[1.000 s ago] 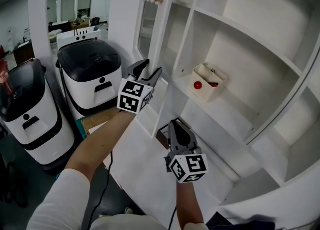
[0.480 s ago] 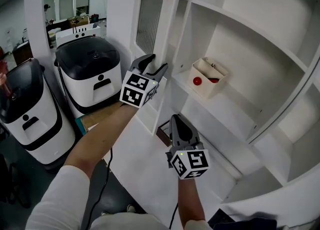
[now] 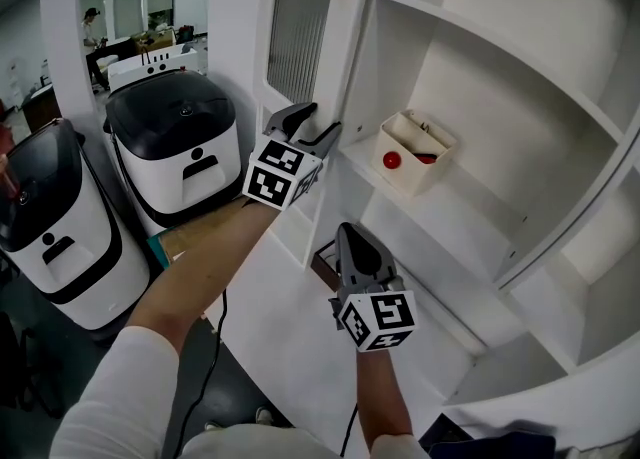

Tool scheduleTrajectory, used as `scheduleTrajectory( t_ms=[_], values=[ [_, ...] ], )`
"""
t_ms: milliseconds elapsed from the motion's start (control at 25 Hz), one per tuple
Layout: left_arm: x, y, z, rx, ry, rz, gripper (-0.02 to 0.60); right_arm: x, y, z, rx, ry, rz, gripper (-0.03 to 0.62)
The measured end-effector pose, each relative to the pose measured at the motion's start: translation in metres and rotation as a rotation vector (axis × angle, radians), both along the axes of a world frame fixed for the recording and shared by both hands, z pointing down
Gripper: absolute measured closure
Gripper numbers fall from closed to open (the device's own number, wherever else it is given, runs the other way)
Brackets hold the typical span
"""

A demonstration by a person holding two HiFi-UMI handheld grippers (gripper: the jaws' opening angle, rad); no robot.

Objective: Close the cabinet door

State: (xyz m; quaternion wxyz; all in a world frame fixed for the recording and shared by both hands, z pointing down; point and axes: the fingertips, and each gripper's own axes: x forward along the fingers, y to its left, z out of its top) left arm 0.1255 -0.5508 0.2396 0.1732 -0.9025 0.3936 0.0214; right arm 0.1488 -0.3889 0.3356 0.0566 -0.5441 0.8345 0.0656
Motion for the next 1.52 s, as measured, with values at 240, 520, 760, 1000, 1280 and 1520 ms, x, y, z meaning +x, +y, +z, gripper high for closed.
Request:
scheduleTrajectory(
  t_ms=[240,520,760,1000,1280,1520],
  values=[
    [0.012,-0.007,0.000,0.006,-0.011,0.015,0.379,0.005,-0.013,-0.009,0.016,0.032,0.003,0.597],
    [0.015,-0.012,0.000,0.015,0.000,0.027,0.380,0.008,-0.024,-0.013,0.026,0.050,0.008,0.597],
    [0.015,-0.011,0.001,0.042,-0.016,0.036,0.380,0.004,-0.034,-0.015,0.028,0.058,-0.002,0.597],
    [0.013,-0.009,0.003,0.028,-0.027,0.048,0.380,0.001,-0.040,-0.021,0.035,0.055,-0.007,0.597],
    [0.011,0.003,-0.001,0.054,-0.064,0.059,0.417,-0.006,-0.037,-0.034,0.059,0.059,-0.012,0.597],
    [-0.011,0.016,0.004,0.021,-0.029,0.065,0.557,-0.019,-0.023,-0.045,0.075,0.076,-0.011,0.597]
  ],
)
